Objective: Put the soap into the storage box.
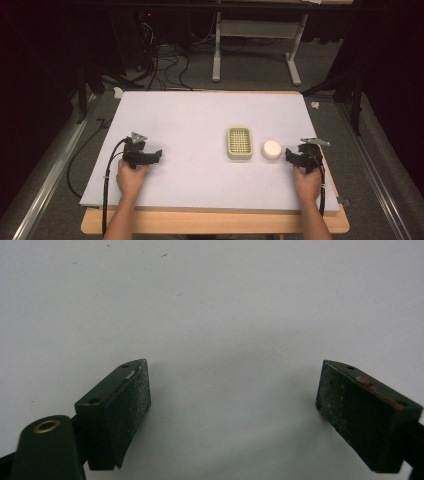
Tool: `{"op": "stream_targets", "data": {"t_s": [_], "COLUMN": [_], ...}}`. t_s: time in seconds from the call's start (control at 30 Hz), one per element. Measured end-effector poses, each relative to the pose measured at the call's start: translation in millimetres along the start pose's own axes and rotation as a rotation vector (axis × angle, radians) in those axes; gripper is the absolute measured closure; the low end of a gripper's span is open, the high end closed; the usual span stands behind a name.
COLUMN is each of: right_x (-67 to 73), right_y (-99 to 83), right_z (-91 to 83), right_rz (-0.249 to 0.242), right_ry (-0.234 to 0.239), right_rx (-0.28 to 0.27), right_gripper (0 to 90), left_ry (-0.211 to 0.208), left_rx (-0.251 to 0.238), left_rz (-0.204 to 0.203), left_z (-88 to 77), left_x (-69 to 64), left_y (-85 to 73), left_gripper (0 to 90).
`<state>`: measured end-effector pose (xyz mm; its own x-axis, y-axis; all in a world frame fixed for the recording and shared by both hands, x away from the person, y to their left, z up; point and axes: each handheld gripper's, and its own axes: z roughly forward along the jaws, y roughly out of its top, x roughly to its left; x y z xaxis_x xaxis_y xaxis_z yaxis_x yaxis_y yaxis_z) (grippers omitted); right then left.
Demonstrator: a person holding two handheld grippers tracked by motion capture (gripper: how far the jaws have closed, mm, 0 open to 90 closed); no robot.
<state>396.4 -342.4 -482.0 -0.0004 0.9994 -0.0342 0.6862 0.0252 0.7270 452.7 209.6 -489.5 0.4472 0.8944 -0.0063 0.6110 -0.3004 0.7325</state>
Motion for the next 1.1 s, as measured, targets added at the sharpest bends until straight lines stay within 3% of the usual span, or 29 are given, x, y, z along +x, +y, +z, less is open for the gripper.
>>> {"op": "stream_targets", "data": {"t_s": [0.37, 0.67, 1.1], "right_x": [-0.8, -1.3, -2.3], "right_y": [0.5, 1.8, 3.0], "right_z": [0.2, 0.9, -4.0], "right_rz": [-0.003, -0.007, -0.009], "right_ry": [0.001, 0.034, 0.038], "right_rx": [0.002, 0.017, 0.01], "right_gripper": [31.4, 24.0, 20.1], "left_ry": [-0.001, -0.001, -0.001], "left_rx": [0.002, 0.001, 0.001], "left_rz": [-0.001, -0.002, -0.002], "left_z": [0.0, 0.0, -0.1], "left_x": [0.2, 0.2, 0.2], "left_y": [0.1, 0.1, 0.0], "left_gripper": [14.7, 14.7, 14.7]}}
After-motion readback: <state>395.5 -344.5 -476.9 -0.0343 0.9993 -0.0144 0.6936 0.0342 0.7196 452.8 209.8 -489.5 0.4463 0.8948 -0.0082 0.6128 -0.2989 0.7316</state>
